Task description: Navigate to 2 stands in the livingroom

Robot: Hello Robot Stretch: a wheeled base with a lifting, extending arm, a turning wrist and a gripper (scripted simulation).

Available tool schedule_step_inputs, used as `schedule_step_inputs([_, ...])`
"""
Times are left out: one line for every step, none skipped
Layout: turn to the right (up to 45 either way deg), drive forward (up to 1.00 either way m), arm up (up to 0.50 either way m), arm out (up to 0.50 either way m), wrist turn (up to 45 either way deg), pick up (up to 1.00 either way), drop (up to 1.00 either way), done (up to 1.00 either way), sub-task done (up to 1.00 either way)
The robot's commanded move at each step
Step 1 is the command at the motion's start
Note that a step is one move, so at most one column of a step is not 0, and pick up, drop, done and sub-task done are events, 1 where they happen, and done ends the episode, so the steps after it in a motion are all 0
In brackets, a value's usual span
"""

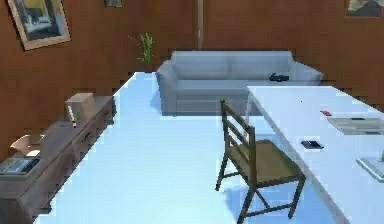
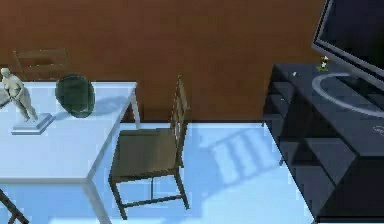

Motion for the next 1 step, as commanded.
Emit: schedule_step_inputs([-45.0, 0.0, 0.0, 0.0, 0.0, 0.0, 0.0, 0.0, 0.0])
